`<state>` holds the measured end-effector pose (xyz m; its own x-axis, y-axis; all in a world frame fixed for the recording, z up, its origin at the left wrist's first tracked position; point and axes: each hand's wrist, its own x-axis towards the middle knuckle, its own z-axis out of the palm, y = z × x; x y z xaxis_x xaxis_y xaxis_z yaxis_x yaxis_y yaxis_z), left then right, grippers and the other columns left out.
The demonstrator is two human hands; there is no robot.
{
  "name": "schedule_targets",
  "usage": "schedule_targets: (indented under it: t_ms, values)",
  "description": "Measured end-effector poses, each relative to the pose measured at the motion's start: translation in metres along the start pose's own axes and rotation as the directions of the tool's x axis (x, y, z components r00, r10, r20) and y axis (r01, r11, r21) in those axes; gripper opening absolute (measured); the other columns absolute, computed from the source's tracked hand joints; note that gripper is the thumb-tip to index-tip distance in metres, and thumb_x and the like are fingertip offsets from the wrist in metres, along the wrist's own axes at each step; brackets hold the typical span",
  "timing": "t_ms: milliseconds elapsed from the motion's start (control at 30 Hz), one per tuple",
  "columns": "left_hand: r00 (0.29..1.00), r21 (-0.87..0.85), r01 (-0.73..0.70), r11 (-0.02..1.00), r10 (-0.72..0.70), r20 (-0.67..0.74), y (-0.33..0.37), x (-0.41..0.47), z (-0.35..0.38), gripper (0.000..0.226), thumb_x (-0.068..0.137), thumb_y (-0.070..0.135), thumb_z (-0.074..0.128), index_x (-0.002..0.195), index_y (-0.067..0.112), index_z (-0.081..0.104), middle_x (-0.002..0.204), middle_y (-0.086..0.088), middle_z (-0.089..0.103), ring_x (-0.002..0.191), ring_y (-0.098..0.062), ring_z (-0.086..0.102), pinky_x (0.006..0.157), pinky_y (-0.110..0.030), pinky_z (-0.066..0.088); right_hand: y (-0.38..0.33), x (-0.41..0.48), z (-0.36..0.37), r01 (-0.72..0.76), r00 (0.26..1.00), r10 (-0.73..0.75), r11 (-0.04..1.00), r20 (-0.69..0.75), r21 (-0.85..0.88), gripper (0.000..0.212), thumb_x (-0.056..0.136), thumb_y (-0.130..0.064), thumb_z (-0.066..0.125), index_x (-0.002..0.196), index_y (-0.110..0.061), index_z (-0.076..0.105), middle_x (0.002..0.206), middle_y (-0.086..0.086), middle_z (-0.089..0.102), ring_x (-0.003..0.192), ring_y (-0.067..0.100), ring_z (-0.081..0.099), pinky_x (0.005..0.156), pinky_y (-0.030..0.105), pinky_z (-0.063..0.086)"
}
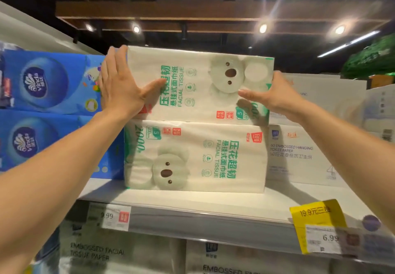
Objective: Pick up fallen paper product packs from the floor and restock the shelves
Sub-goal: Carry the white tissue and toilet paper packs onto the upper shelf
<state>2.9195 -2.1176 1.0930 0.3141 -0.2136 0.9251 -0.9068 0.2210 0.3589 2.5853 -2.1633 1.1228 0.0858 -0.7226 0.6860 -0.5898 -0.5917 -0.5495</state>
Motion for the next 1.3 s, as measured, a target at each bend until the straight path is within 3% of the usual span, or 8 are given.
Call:
schedule_targets:
  t_ms: [67, 133, 367, 500, 733, 967, 1133, 1300]
  values:
    - [0.999, 0.012, -0.03, 0.999, 0.03, 0.018, 0.001, -0.007, -0.009, 0.125, 0.067, 0.093, 0.048, 0.16, 0.016, 0.016, 0.168, -0.012, 0.014, 0.155, -0.029, 0.012, 0.126, -0.047, 0.012, -0.006, -0.011, -0.004, -0.054, 0.994, 0.047, 0.996, -0.094, -0.076, 0.108, 0.066, -0.063, 0.082, 0.15, -0.019, 0.031, 0.146, 0.004, 0.051, 0.132, 0.028, 0.051, 0.101, 0.046, 0.05]
    - [0.997, 0.001, -0.059, 0.998, 0.059, 0.047, 0.0, -0.017, -0.021, 0.122, 0.069, 0.091, 0.051, 0.16, 0.019, 0.015, 0.168, -0.01, 0.013, 0.155, -0.028, 0.011, 0.126, -0.047, 0.012, -0.017, -0.031, -0.009, -0.054, 0.989, 0.031, 0.985, -0.143, -0.164, 0.121, 0.066, -0.066, 0.081, 0.158, -0.017, 0.019, 0.16, 0.008, 0.038, 0.143, 0.032, 0.042, 0.111, 0.052, 0.044]
    - [0.938, -0.108, -0.224, 0.969, 0.244, 0.246, 0.009, -0.069, -0.062, 0.115, 0.066, 0.095, 0.045, 0.151, 0.018, 0.035, 0.153, -0.013, 0.04, 0.144, -0.035, 0.033, 0.12, -0.053, 0.028, -0.063, -0.143, -0.017, -0.001, 0.994, -0.053, 0.878, -0.1, -0.478, 0.099, 0.076, -0.062, 0.078, 0.152, -0.017, 0.033, 0.154, 0.008, 0.039, 0.14, 0.028, 0.04, 0.111, 0.045, 0.039]
    - [0.855, -0.186, -0.29, 0.939, 0.341, 0.39, 0.023, -0.099, -0.087, 0.116, 0.065, 0.092, 0.045, 0.155, 0.02, 0.029, 0.161, -0.013, 0.031, 0.149, -0.034, 0.027, 0.121, -0.055, 0.024, -0.091, -0.208, -0.017, -0.05, 0.997, 0.009, 0.821, -0.075, -0.568, 0.108, 0.075, -0.069, 0.073, 0.157, -0.016, 0.025, 0.158, 0.007, 0.034, 0.144, 0.027, 0.034, 0.117, 0.047, 0.033]
    - [0.721, -0.321, -0.357, 0.877, 0.477, 0.502, 0.083, -0.153, -0.138, 0.124, 0.059, 0.095, 0.035, 0.16, 0.024, 0.02, 0.168, -0.01, 0.015, 0.155, -0.031, 0.011, 0.125, -0.052, 0.014, -0.12, -0.3, -0.061, -0.096, 0.995, 0.061, 0.682, -0.074, -0.725, 0.113, 0.075, -0.077, 0.067, 0.158, -0.016, 0.021, 0.163, 0.012, 0.025, 0.15, 0.032, 0.024, 0.119, 0.054, 0.031]
    - [0.563, -0.533, -0.423, 0.733, 0.673, 0.48, 0.21, -0.232, -0.166, 0.138, 0.056, 0.108, 0.015, 0.155, 0.014, 0.034, 0.16, -0.019, 0.031, 0.148, -0.041, 0.028, 0.119, -0.057, 0.027, -0.11, -0.421, -0.174, -0.208, 0.973, 0.189, 0.493, -0.129, -0.845, 0.11, 0.078, -0.078, 0.062, 0.159, -0.018, 0.019, 0.166, 0.012, 0.016, 0.153, 0.034, 0.015, 0.119, 0.057, 0.028]
    - [0.457, -0.697, -0.431, 0.574, 0.804, 0.38, 0.341, -0.321, -0.192, 0.127, 0.066, 0.102, 0.024, 0.152, 0.01, 0.038, 0.154, -0.023, 0.041, 0.141, -0.042, 0.04, 0.116, -0.057, 0.036, -0.089, -0.534, -0.292, -0.316, 0.926, 0.323, 0.383, -0.195, -0.868, 0.113, 0.078, -0.078, 0.061, 0.161, -0.018, 0.014, 0.168, 0.009, 0.011, 0.154, 0.033, 0.01, 0.121, 0.058, 0.025]
    - [0.353, -0.807, -0.376, 0.455, 0.876, 0.329, 0.476, -0.426, -0.214, 0.127, 0.064, 0.104, 0.025, 0.154, 0.015, 0.035, 0.157, -0.02, 0.038, 0.144, -0.039, 0.037, 0.117, -0.057, 0.033, -0.07, -0.643, -0.405, -0.414, 0.834, 0.476, 0.207, -0.279, -0.886, 0.113, 0.08, -0.078, 0.057, 0.162, -0.017, 0.008, 0.17, 0.012, 0.005, 0.156, 0.034, 0.005, 0.124, 0.055, 0.019]
